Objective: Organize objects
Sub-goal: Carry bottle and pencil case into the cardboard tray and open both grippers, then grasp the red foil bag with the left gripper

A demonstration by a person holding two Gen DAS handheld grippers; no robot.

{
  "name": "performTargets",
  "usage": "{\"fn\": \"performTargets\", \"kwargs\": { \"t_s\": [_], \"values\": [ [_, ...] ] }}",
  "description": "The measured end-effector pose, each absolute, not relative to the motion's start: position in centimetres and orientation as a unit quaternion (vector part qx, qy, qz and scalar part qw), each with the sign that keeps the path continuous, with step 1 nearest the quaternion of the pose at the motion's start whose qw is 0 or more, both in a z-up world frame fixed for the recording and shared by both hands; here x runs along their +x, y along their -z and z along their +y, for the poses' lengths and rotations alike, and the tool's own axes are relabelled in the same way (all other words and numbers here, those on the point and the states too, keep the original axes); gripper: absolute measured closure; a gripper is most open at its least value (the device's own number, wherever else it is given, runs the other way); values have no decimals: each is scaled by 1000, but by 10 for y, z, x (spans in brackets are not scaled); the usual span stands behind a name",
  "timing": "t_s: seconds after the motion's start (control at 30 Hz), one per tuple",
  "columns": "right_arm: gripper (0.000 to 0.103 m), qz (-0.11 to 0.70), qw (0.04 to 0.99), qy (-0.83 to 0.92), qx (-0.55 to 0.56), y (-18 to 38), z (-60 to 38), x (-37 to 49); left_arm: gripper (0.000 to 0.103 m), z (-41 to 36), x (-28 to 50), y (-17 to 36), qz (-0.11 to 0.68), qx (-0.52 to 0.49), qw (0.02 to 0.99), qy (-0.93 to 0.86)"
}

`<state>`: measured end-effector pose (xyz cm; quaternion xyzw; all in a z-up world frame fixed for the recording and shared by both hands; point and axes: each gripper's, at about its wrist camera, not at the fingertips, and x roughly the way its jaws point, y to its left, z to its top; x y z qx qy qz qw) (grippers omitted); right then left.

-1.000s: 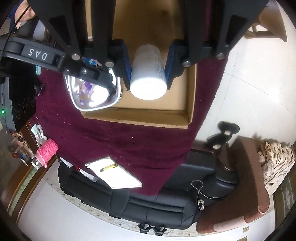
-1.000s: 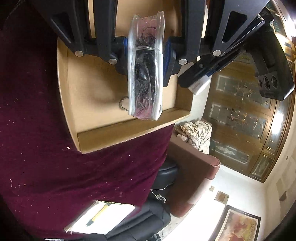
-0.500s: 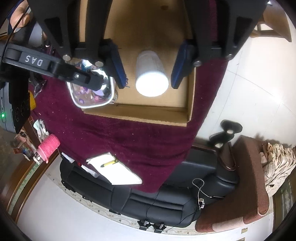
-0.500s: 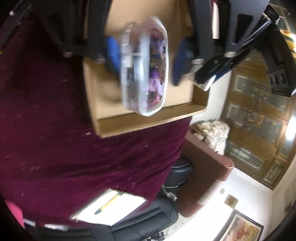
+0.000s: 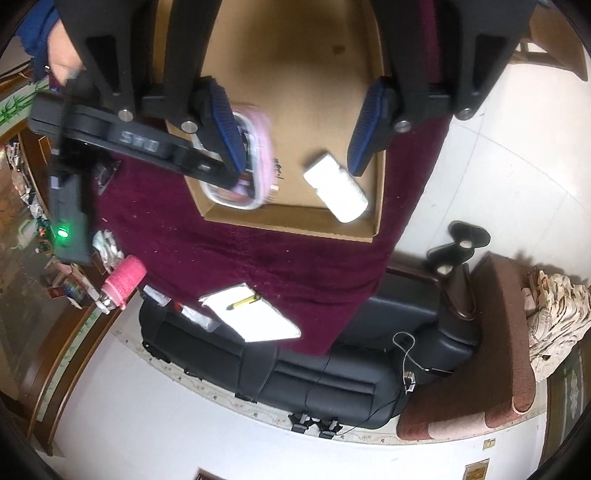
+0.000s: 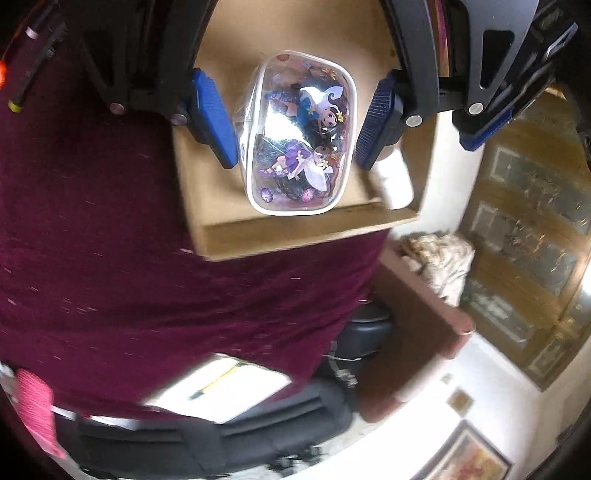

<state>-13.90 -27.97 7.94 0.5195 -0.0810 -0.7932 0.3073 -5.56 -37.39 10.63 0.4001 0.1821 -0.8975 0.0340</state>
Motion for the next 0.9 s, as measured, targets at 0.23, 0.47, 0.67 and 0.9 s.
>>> {"fn": "performTargets", "kwargs": {
  "t_s": [0.23,0.47,0.67,0.9],
  "values": [
    [31,-61,300,808,504,-97,-255,-127,44,-368,-31,-113,191,389,13,901],
    [30,-5,277,830,484,-113,-215,-91,43,-331,-8,-112,181,374,-13,910],
    [24,16,273,844,460,-128,-161,-48,33,-279,18,-120,141,353,-32,924],
    [20,-22,254,871,419,-142,-57,10,31,-204,36,-107,98,372,-100,918]
  ]
}}
